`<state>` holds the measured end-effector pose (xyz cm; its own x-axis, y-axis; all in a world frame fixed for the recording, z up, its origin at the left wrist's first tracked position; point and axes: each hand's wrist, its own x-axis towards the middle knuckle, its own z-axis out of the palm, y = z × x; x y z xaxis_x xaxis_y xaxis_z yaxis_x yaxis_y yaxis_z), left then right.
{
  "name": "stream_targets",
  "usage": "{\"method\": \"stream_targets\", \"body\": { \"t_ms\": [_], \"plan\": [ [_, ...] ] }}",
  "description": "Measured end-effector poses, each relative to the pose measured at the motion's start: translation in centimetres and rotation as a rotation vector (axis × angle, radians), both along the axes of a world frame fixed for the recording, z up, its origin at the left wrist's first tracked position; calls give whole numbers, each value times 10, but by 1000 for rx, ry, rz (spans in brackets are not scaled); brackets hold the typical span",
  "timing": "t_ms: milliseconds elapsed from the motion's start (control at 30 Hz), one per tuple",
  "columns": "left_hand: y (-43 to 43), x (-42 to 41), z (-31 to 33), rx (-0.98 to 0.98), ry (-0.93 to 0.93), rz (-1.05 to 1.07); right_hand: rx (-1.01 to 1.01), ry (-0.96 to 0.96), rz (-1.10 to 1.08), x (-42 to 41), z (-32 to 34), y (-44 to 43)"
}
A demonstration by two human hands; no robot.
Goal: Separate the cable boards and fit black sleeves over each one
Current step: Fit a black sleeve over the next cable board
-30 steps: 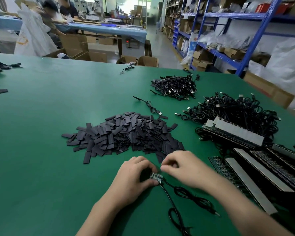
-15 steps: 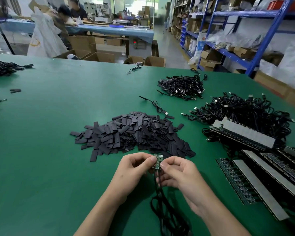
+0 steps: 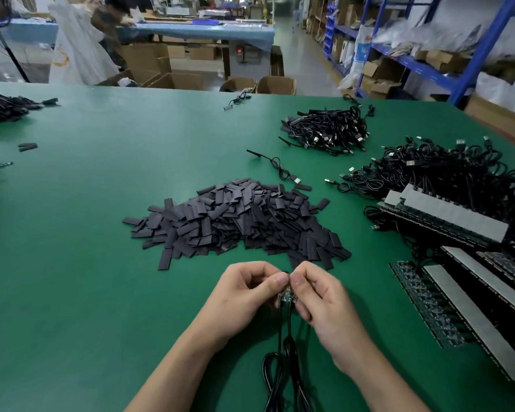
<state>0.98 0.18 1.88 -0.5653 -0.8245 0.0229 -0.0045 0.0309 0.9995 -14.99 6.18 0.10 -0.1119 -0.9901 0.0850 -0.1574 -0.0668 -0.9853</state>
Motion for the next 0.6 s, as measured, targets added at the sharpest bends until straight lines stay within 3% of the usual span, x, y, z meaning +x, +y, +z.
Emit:
{"method": "stream_targets", "body": {
  "t_ms": [133,233,300,467,533,600],
  "plan": [
    [-2,1,0,79,88,-35,-18,-178,43,7,3,0],
    [-3,2,-1,97,115,-34,-18,-177,56,8,6,-1],
    [-6,2,-2,114,149,20,-25,-31,32,3,7,-1],
    [-12,10,-2,88,269,169,-25,636,-139,-13,4,1],
    [-11,11,-1,46,259,199,-80,716,-192,-9,6,3],
    [-9,7,0,-30,200,207,-148,627,-161,-3,7,3]
  ]
}}
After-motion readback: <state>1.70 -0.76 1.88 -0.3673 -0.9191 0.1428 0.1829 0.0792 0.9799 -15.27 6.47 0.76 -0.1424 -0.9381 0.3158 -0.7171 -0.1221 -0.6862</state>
